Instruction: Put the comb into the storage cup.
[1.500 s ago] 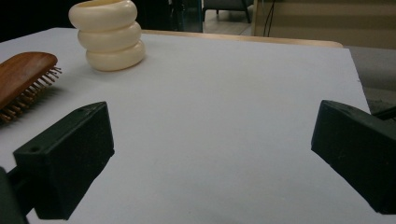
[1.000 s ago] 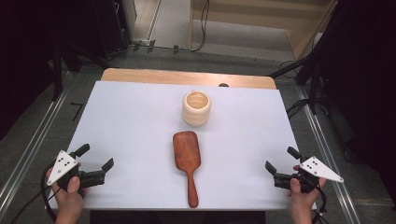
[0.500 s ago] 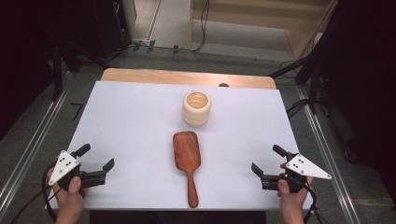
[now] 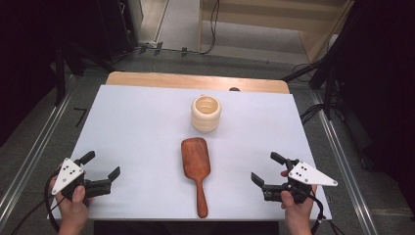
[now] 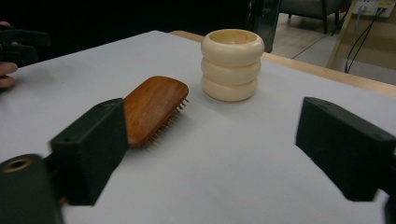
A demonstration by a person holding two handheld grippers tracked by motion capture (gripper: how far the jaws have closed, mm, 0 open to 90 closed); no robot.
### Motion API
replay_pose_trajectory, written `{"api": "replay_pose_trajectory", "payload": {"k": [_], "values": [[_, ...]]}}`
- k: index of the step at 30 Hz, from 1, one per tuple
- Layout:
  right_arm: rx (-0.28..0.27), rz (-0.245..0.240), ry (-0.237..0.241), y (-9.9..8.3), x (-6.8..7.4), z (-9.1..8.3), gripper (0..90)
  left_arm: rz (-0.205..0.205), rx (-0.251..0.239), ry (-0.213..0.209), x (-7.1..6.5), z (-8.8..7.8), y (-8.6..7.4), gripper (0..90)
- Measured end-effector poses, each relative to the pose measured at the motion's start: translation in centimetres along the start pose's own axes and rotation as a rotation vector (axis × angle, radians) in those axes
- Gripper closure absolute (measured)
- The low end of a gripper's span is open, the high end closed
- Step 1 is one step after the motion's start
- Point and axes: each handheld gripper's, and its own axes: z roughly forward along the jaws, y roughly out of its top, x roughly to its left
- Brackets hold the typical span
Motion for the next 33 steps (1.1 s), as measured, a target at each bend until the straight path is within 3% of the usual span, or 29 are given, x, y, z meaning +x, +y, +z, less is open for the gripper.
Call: {"api": "replay_pose_trajectory", "payload": {"k": [3, 9, 13, 18, 19, 26, 28, 33], "values": [[0.016, -0.002, 0.024, 0.2, 0.5, 0.3, 14.7, 0.0, 0.0, 0.001, 0.0, 0.0, 0.0, 0.0], [0.052, -0.026, 0.084, 0.6, 1.8, 1.3, 29.9, -0.004, -0.003, -0.001, 0.0, 0.0, 0.0, 0.0], [0.078, -0.044, 0.05, 0.8, 2.9, 1.8, 43.9, -0.009, -0.008, -0.003, 0.1, 0.0, 0.0, 0.0], [0.092, -0.056, 0.057, 0.9, 3.7, 2.3, 54.5, -0.009, -0.008, -0.004, 0.0, 0.0, 0.0, 0.0], [0.1, -0.068, 0.071, 0.9, 4.1, 2.5, 60.1, -0.008, -0.007, -0.004, 0.0, -0.1, 0.0, 0.0], [0.115, -0.087, 0.133, 0.9, 5.1, 3.0, 75.6, -0.002, -0.006, -0.005, 0.0, 0.0, 0.0, 0.0], [0.12, -0.086, 0.169, 0.9, 5.5, 3.3, 82.3, -0.002, -0.006, -0.004, 0.0, 0.0, 0.0, 0.0], [0.128, -0.107, 0.208, 0.9, 6.3, 3.6, 87.9, 0.0, -0.006, -0.006, -0.1, 0.0, 0.0, 0.0]]}}
